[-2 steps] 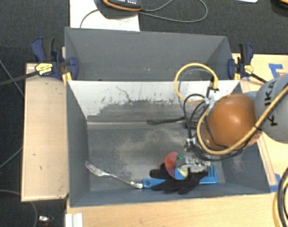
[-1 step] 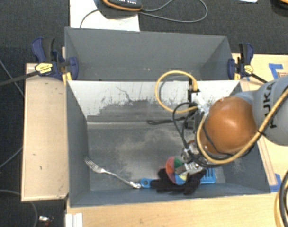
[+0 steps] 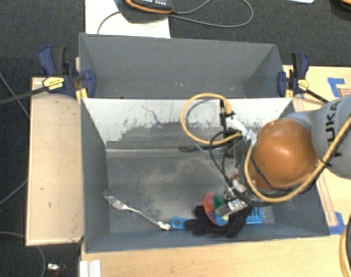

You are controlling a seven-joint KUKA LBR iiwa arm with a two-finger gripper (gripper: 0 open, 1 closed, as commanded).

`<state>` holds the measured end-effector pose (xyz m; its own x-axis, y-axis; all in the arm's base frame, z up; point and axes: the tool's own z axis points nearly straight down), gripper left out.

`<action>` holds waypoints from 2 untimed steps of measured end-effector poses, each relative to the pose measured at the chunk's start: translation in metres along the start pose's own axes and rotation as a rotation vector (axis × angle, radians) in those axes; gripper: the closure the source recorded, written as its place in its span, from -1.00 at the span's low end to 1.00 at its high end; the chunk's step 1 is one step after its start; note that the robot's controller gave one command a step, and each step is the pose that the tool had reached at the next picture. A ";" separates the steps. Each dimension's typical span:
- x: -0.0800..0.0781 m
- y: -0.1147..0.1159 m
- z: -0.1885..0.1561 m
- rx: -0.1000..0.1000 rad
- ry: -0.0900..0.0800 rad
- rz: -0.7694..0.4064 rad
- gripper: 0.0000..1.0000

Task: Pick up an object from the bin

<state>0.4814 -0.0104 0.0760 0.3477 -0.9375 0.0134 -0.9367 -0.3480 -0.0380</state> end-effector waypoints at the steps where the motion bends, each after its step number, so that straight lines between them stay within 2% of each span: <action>1: -0.002 0.000 -0.008 -0.006 0.001 -0.041 1.00; 2: -0.003 -0.002 -0.006 -0.003 0.000 0.119 1.00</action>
Offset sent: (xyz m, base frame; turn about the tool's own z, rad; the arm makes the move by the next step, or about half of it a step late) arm 0.0024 0.0033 0.0020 -0.1014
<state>0.4824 -0.0068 0.0823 0.2341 -0.9722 0.0090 -0.9715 -0.2343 -0.0365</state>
